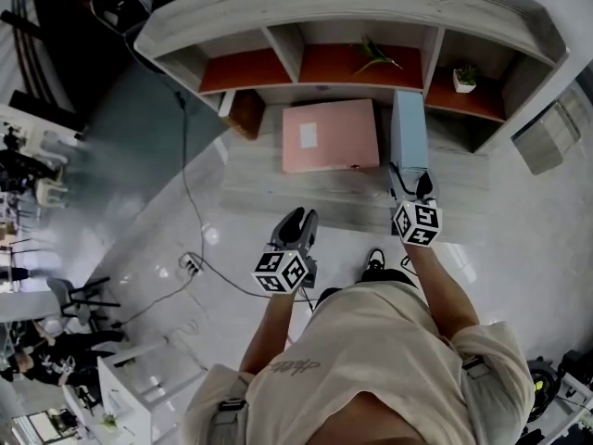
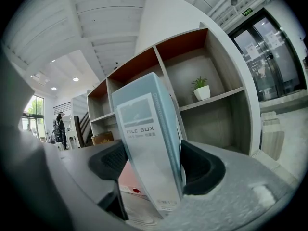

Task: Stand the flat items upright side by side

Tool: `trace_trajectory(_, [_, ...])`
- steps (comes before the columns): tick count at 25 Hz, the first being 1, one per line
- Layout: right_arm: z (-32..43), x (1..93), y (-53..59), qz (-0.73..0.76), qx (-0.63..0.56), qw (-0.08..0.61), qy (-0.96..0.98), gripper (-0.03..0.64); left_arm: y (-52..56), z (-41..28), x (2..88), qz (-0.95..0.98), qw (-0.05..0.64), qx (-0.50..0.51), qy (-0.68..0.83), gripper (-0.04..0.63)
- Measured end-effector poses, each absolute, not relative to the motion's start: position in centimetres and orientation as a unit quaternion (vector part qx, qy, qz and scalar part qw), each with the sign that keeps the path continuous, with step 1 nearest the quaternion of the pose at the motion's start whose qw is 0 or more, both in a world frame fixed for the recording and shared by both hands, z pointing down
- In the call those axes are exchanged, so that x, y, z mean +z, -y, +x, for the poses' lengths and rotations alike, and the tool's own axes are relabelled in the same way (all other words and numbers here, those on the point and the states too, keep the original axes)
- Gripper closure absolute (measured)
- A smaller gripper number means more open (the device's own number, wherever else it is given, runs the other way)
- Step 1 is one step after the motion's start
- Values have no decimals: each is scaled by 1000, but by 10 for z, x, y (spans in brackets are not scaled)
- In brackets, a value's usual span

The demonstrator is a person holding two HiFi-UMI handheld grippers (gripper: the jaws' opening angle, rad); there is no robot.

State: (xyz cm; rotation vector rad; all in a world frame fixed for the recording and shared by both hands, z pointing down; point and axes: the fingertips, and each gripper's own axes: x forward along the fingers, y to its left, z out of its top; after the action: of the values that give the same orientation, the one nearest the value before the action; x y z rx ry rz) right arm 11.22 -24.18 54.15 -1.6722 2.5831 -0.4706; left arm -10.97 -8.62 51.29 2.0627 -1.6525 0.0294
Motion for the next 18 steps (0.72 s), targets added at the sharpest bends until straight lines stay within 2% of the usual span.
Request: trace_trajectory(18, [112,531,292,-539,-122,27,-833,272,134,-105,526,746,271,33,608,456])
